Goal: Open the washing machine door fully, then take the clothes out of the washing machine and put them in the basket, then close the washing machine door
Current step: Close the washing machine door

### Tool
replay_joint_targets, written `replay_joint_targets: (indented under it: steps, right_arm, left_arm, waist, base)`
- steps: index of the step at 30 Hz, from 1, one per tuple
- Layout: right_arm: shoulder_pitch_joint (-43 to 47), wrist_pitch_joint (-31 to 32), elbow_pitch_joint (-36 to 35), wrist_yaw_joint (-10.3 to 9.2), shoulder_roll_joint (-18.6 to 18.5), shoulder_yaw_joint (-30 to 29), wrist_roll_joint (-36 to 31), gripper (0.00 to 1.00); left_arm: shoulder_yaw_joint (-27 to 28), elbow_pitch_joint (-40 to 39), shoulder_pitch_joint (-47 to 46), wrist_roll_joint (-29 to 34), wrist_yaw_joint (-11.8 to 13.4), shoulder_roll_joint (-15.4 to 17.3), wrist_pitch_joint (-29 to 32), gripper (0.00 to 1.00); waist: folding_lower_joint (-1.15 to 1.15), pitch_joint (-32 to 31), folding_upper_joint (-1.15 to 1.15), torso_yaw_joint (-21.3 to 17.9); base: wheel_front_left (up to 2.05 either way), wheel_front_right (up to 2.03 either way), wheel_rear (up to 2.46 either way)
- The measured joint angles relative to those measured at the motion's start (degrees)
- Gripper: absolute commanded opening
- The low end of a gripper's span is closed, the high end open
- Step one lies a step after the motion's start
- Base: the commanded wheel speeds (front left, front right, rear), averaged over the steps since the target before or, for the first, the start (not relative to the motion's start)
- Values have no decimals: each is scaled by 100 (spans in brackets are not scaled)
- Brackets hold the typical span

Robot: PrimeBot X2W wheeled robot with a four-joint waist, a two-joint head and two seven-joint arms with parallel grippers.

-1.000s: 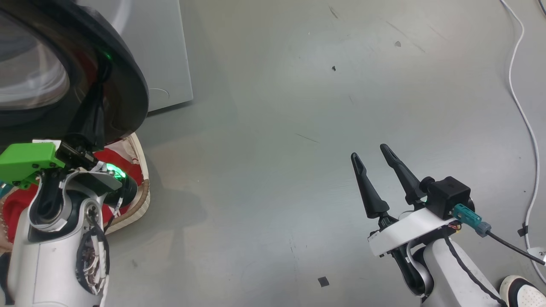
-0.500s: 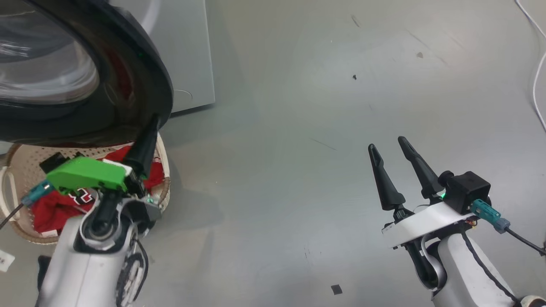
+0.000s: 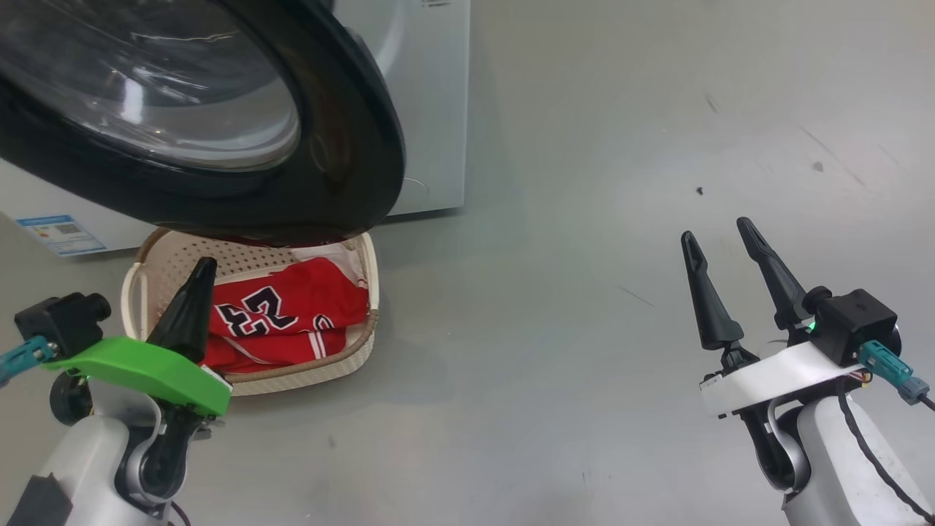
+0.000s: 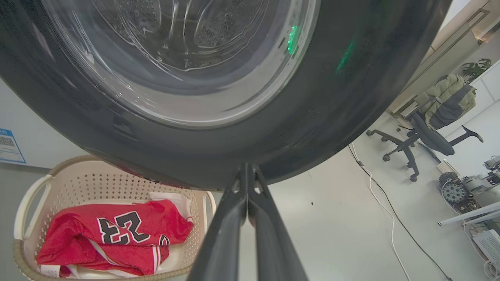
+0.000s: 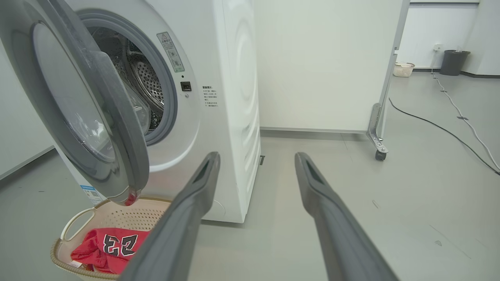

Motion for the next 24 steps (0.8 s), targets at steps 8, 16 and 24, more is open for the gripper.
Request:
replay_joint_targets:
  steps: [8,16,24]
  right_arm:
    - [244,0,-136,0,-10,-91,-24,100]
    - [374,0,-196,0,0,-86,-63,100]
    - [410,0,-231,0,54,-36,-70,100]
  left_arm:
    - [-59,-190,247,1139,140,-82,-1329,0]
    - [73,-261,580,1545,523,-352,-1254,0]
    - [537,-659,743,2003,710,-545,-1215,0]
  waist:
    - [0,-234,0,607]
    - [0,-405,0,1158]
    - [0,-515,0,1349]
  base:
    - [0,0,0]
    - [0,0,0]
    - [0,0,0]
